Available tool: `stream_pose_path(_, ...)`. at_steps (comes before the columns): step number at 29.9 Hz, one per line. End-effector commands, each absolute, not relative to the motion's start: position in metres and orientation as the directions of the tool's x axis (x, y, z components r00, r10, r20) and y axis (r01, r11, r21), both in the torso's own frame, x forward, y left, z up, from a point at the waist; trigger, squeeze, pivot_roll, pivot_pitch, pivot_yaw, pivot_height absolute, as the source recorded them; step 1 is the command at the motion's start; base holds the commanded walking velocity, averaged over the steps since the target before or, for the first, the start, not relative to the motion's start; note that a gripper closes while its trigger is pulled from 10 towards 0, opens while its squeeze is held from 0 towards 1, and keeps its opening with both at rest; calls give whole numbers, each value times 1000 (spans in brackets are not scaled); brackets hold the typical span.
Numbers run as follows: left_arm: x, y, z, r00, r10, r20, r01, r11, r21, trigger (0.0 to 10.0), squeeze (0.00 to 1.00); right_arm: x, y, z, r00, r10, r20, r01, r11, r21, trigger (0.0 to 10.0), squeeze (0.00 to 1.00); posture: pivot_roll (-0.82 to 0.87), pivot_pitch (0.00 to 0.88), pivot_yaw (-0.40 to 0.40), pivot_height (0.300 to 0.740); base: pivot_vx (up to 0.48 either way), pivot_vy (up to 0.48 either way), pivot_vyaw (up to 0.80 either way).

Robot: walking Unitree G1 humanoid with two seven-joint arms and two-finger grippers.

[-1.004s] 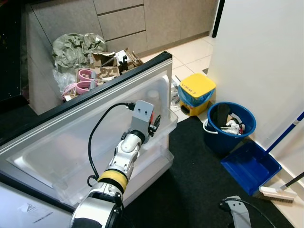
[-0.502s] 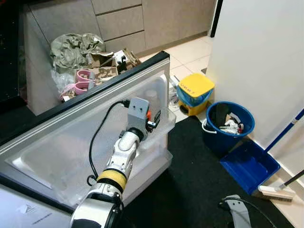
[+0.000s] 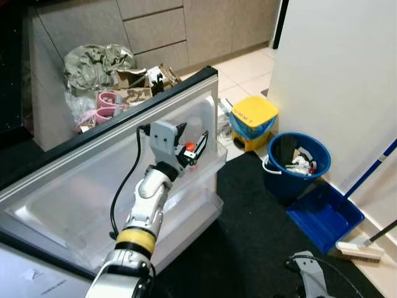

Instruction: Restocking fridge

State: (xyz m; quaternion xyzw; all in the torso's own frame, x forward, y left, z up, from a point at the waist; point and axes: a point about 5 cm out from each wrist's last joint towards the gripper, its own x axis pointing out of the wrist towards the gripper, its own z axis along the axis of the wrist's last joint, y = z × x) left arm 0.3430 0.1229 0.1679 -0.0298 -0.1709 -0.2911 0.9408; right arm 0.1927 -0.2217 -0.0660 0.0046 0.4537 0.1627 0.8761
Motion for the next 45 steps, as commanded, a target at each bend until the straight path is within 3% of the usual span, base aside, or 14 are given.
stream_pose_path(1,337,132,170,739,-575,351,603,797,34,10000,0,188,-222,-68,525,291,-800,-273,948,166,10000,0,-50,118,36,740,0,0,0)
stream_pose_path(5,317,135,171,623,-689,369,741,671,3,10000,0,188,-223,-68,524,291,-801,-274,947,164,10000,0,-49,117,33,740,0,0,0)
stream_pose_path(8,310,136,168,583,-731,355,784,621,-7,10000,0,189,-223,-68,523,290,-801,-275,947,164,10000,0,-45,116,28,740,0,0,0)
stream_pose_path(9,299,135,160,527,-790,315,833,553,-7,10000,0,188,-223,-68,522,289,-803,-275,948,163,10000,0,-45,116,28,740,0,0,0)
stream_pose_path(14,291,134,150,502,-821,271,856,517,-18,10000,0,188,-224,-68,520,286,-805,-274,948,160,10000,0,-41,116,26,740,0,0,0)
stream_pose_path(21,266,124,121,387,-911,143,921,375,-108,10000,0,187,-225,-68,519,277,-809,-267,951,155,10000,0,-40,112,22,740,0,0,0)
stream_pose_path(31,244,121,36,405,-899,-168,854,437,-283,10000,0,185,-226,-70,513,269,-815,-261,953,151,10000,0,-39,108,18,740,0,-74,0)
stream_pose_path(45,230,121,8,391,-890,-233,812,453,-367,10000,0,183,-228,-70,506,265,-821,-260,954,148,10000,0,-41,102,14,740,0,-459,0)
